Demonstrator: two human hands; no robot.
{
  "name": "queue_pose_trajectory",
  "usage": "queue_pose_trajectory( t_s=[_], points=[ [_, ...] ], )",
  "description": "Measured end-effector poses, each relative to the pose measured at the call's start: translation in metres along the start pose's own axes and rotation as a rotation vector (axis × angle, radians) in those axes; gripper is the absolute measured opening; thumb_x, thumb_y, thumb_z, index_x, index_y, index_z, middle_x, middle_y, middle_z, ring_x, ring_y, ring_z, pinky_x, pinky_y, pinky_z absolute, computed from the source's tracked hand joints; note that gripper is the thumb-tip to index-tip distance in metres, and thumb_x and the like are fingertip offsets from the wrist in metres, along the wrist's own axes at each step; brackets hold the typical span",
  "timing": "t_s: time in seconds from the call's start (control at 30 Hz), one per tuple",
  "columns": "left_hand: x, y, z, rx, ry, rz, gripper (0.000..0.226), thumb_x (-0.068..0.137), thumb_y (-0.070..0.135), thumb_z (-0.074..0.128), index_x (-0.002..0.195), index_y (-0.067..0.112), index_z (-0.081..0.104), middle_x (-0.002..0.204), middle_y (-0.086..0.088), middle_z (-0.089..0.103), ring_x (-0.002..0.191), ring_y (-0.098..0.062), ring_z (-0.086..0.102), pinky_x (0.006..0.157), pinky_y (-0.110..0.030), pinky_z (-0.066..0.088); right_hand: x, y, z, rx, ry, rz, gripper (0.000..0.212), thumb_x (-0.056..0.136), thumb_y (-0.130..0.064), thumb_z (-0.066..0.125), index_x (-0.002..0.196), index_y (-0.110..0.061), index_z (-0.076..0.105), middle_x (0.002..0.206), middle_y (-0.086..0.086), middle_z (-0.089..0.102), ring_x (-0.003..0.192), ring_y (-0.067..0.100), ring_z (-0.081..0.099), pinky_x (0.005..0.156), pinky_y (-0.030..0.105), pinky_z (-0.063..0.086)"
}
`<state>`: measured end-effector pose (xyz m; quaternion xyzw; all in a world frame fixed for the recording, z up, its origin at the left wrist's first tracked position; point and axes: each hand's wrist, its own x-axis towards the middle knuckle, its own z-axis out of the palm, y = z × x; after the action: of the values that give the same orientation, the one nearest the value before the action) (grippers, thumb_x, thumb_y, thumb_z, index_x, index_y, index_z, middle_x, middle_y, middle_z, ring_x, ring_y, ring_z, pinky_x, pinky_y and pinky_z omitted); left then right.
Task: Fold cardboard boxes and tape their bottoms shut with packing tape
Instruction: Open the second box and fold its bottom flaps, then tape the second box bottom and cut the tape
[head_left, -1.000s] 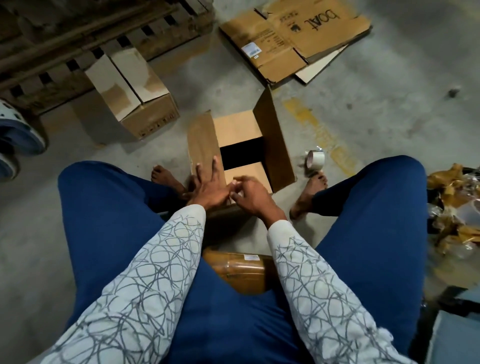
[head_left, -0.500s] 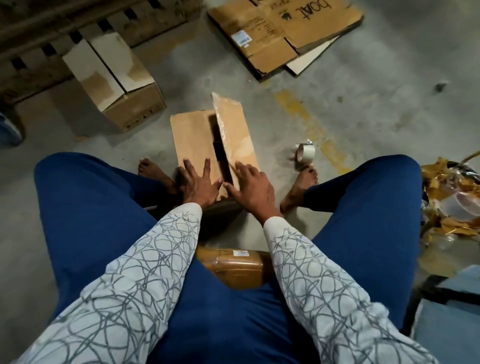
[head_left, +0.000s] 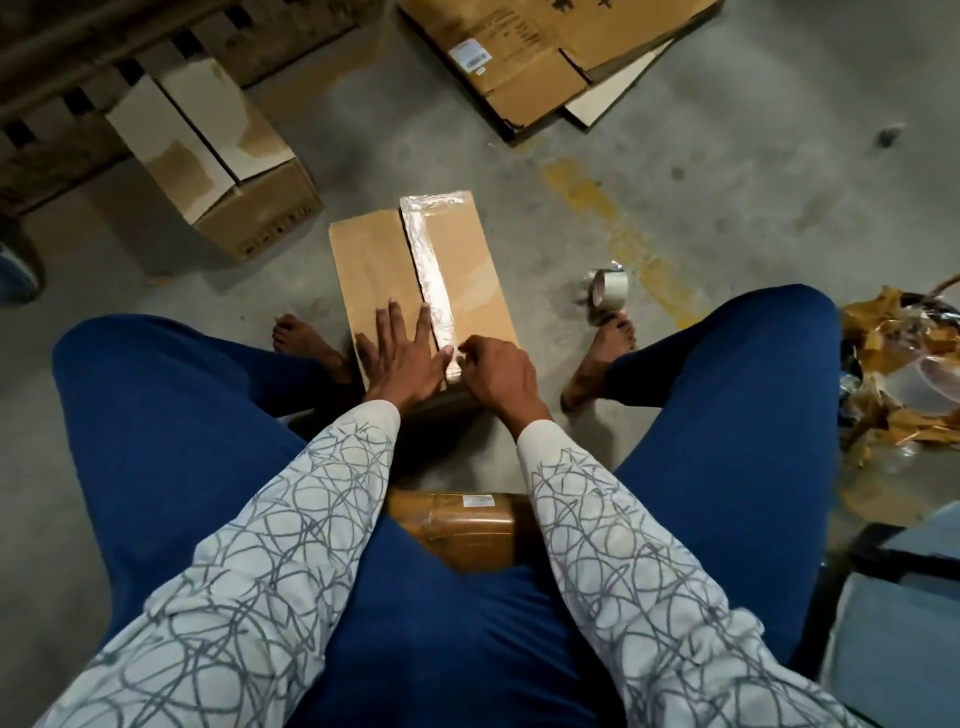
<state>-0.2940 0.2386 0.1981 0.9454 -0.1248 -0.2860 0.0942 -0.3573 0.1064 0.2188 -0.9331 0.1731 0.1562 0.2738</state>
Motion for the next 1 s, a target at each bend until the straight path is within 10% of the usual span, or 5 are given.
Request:
queue_pose_trajectory(
  t_s=[0.4,0.53,0.67,0.87,1.0],
  points=[
    [0.026,0.079,-0.005,-0.002,0.228,0.406,0.07,0.104,0.047,0.042,0.159,0.012,0.019,0.167,-0.015,0.009,0.155,-0.033,-0.003,0.125,-0.05,-0.001,0.049,0.051,-0.044,0.638,0.334,0.346,0.035,0.085,-0.005,0.052,0.102,-0.021,0.078,0.103,0.0,0.077,0.101,0.02,0.07,0.092,0.034,0.055],
    [0.067,0.135,0.005,-0.163,0.193,0.469,0.061,0.104,0.04,0.045,0.155,0.009,0.031,0.162,-0.012,0.03,0.154,-0.028,0.009,0.125,-0.04,0.008,0.082,0.104,-0.074,0.615,0.39,0.5,0.026,0.096,-0.015,0.054,0.111,-0.023,0.074,0.102,-0.009,0.067,0.1,0.009,0.06,0.082,-0.003,0.034],
    [0.113,0.18,0.029,-0.209,0.111,0.514,0.059,0.103,0.039,0.046,0.15,0.006,0.039,0.154,-0.015,0.043,0.152,-0.03,0.019,0.124,-0.039,0.015,0.136,0.181,-0.061,0.567,0.503,0.743,0.04,0.078,-0.057,0.047,0.112,-0.04,0.06,0.109,-0.008,0.072,0.107,0.022,0.066,0.099,0.042,0.049],
    [0.169,0.21,0.064,-0.335,-0.052,0.448,0.045,0.102,0.028,0.055,0.142,0.008,0.051,0.143,-0.014,0.054,0.143,-0.03,0.033,0.118,-0.038,0.026,0.214,0.254,-0.041,0.566,0.438,0.933,0.084,0.075,-0.039,0.081,0.144,-0.018,0.038,0.145,0.009,0.046,0.135,0.031,0.043,0.108,0.05,0.041],
    [0.186,0.216,0.069,-0.516,-0.044,0.429,0.034,0.101,0.026,0.056,0.134,0.02,0.059,0.124,-0.001,0.066,0.12,-0.017,0.054,0.101,-0.03,0.044,0.237,0.28,-0.016,0.562,0.241,0.887,0.104,0.067,-0.051,0.083,0.147,-0.032,0.02,0.14,0.01,0.053,0.127,0.039,0.05,0.104,0.056,0.043]
  ],
)
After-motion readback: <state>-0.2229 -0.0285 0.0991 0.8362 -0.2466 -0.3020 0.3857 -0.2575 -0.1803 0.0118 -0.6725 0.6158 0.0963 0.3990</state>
